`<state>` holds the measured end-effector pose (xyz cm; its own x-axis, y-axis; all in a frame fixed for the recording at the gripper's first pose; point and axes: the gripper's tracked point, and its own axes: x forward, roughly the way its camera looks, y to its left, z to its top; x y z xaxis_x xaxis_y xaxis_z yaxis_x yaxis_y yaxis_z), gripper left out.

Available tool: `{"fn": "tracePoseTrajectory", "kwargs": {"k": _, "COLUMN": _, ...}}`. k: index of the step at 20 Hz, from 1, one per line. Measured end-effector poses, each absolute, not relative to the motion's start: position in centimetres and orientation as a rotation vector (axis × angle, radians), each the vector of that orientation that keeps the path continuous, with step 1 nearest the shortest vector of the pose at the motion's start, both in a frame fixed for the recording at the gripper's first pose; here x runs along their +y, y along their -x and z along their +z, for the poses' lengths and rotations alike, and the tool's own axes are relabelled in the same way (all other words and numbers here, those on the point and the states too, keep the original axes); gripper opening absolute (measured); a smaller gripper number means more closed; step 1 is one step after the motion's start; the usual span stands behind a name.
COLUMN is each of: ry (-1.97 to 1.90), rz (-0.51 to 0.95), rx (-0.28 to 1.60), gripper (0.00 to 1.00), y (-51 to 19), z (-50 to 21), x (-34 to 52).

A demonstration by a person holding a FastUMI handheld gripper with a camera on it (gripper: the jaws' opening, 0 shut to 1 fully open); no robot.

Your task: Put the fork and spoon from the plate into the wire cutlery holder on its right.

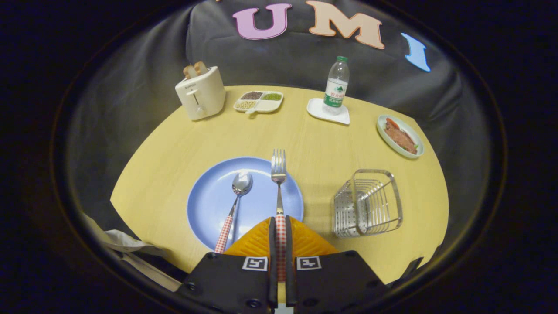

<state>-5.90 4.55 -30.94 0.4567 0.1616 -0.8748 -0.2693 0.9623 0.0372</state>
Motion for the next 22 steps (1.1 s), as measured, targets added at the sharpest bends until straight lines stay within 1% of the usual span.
{"fn": "tracePoseTrajectory", "kwargs": {"k": 5, "ry": 0.141, "rz": 0.275, "rx": 1.076, "gripper": 0.1, "y": 5.0, "z": -28.1, "x": 0.7}}
{"fn": "tracePoseTrajectory", "kwargs": {"k": 11, "ry": 0.236, "rz": 0.342, "rx": 1.12, "gripper": 0.1, "y": 4.4, "z": -25.4, "x": -4.1}}
{"fn": "tracePoseTrajectory", "kwargs": {"k": 15, "ry": 0.335, "rz": 0.376, "rx": 1.201, "gripper": 0.1, "y": 5.2, "z": -25.2, "x": -7.8}}
{"fn": "tracePoseTrajectory", "kwargs": {"k": 22, "ry": 0.454, "rz": 0.482, "rx": 1.406, "gripper": 0.1, "y": 5.2, "z": -28.1, "x": -10.0}}
